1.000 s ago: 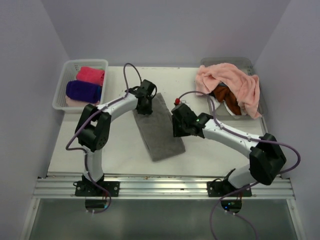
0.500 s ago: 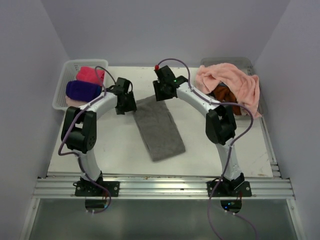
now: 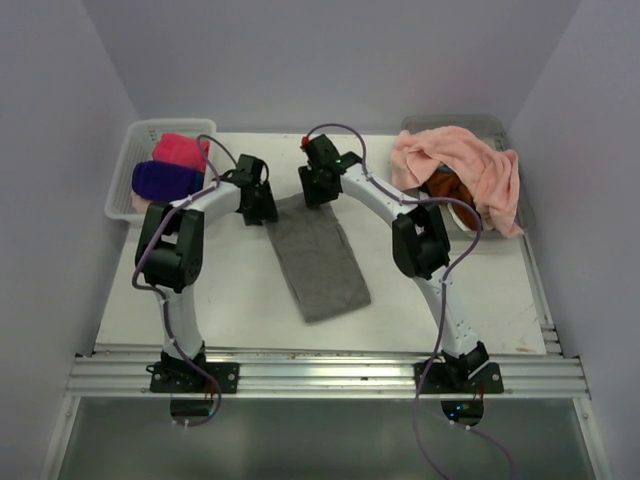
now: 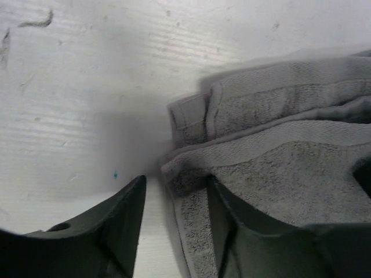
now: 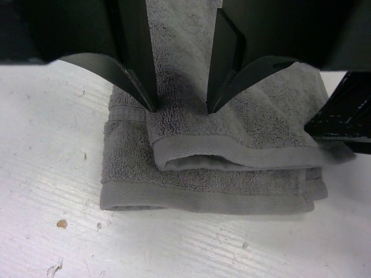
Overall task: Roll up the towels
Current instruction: Fold the towel
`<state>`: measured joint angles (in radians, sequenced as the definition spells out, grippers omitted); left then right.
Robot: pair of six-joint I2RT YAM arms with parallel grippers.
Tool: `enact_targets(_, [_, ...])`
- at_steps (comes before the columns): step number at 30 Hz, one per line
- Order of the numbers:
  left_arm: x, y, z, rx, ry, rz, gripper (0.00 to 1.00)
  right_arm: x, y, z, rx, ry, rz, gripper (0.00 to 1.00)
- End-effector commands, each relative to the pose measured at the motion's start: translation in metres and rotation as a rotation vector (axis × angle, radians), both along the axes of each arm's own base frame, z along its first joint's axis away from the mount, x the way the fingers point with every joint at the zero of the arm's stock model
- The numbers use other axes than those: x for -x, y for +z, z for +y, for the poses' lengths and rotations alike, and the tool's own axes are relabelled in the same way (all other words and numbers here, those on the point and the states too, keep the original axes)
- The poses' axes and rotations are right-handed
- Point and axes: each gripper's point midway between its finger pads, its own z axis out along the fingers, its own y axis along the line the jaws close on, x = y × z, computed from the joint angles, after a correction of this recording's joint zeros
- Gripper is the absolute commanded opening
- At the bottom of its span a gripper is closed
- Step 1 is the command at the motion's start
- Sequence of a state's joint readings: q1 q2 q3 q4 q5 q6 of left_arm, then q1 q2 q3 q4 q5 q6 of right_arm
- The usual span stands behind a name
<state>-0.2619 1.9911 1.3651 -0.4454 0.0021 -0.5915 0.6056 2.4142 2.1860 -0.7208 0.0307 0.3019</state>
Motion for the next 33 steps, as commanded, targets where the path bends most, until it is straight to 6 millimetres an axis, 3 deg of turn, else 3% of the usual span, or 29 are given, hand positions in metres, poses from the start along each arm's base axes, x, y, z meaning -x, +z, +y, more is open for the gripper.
enact_targets(1, [-0.015,-0.002,-0.015,0.076,-0.006,-0.016,0.47,-0.006,0.002,0.001,-0.013,0.017,0.004,0.43])
enact_targets(3, [-0.016,-0.006,-0.014,0.070,-0.004,-0.005,0.39,-0.006,-0.002,0.002,-0.011,0.018,0.009,0.40])
enact_targets(9, [-0.018,0.001,-0.010,0.050,0.008,-0.018,0.01,-0.009,0.019,-0.001,-0.036,-0.010,-0.041,0.06])
enact_targets(10, [-0.018,0.003,-0.010,0.050,0.009,-0.022,0.00,-0.009,0.025,-0.001,-0.041,-0.014,-0.055,0.00])
enact_targets(19, [-0.026,0.047,-0.011,0.072,0.015,-0.133,0.00,-0.021,0.074,-0.025,-0.081,-0.123,-0.187,0.00])
enact_targets(24, [-0.034,0.075,-0.018,0.112,-0.006,-0.202,0.00,-0.028,0.084,-0.032,-0.084,-0.159,-0.225,0.00])
enact_targets(33, [-0.068,0.065,-0.033,0.140,-0.030,-0.208,0.00,-0.046,0.080,-0.046,-0.074,-0.219,-0.239,0.00])
